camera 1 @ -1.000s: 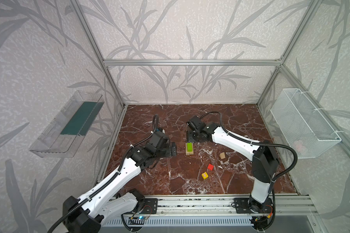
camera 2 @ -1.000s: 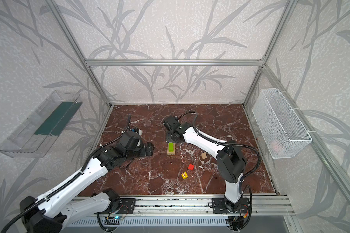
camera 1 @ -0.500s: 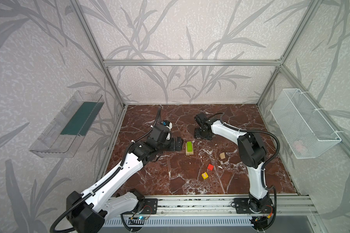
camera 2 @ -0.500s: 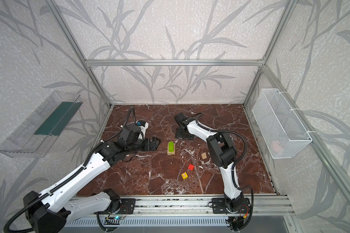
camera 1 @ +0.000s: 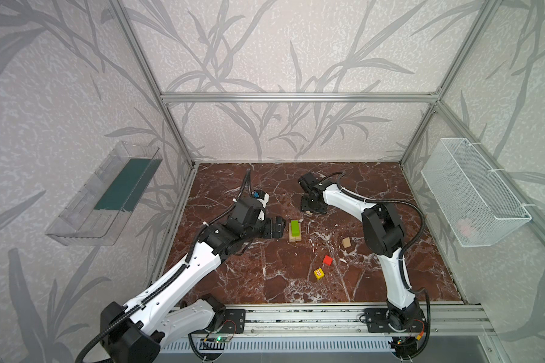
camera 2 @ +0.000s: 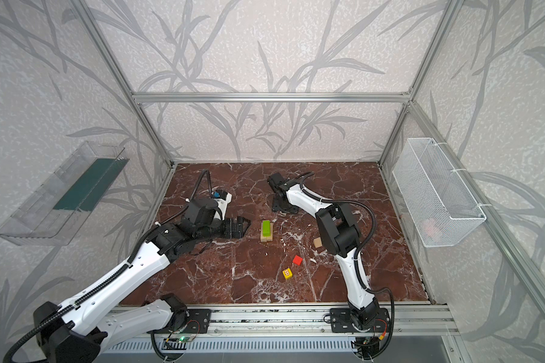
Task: Build the wood block tower
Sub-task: 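Raise the right gripper and move it to the long ridged plain block, then grasp the long ridged plain block with the right gripper and lift it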
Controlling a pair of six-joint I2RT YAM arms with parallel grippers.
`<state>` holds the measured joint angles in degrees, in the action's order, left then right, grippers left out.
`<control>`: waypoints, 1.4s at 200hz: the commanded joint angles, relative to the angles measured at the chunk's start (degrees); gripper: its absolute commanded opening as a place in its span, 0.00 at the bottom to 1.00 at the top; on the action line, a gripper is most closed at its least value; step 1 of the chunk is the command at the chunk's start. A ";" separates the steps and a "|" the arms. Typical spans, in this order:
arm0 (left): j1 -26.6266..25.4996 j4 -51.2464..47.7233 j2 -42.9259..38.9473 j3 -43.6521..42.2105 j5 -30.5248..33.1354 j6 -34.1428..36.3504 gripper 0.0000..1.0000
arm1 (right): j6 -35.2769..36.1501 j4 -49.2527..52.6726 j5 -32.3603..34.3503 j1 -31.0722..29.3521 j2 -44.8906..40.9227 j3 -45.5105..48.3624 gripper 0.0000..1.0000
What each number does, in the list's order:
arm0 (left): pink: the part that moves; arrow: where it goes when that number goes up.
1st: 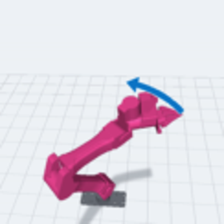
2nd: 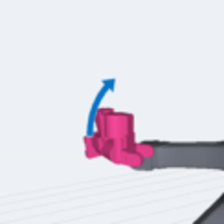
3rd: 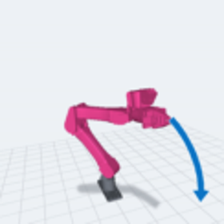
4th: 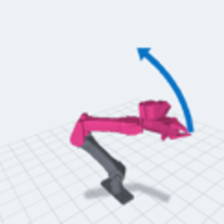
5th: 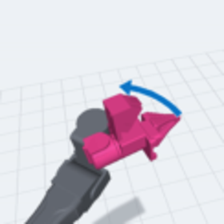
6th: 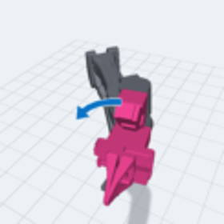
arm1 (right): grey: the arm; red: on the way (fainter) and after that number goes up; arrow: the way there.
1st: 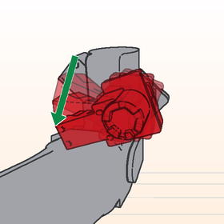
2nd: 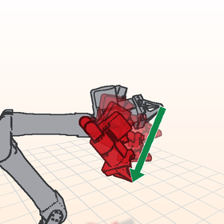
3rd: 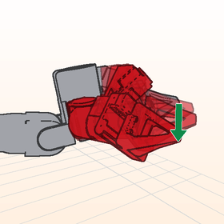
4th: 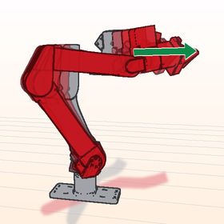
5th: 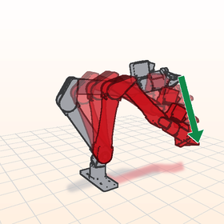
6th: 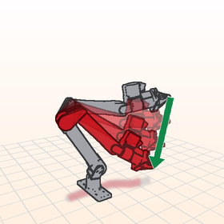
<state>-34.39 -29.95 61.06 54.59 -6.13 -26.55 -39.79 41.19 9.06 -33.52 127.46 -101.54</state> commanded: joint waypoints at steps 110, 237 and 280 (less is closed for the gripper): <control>-0.24 -0.89 0.82 0.63 -0.97 1.71 0.99 | -0.82 -2.15 0.89 -0.01 1.92 0.03 0.54; -0.67 -0.63 2.49 0.54 -2.68 1.06 1.00 | 1.35 -3.59 -0.03 -1.08 -1.10 4.67 0.26; -3.41 -0.68 3.06 0.18 -1.44 0.79 1.00 | 2.34 -4.69 -0.36 -2.46 -7.26 13.19 0.25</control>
<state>-36.40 -30.04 63.64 54.59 -8.14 -26.52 -38.65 35.31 9.26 -34.94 124.73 -93.60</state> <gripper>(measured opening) 0.994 0.313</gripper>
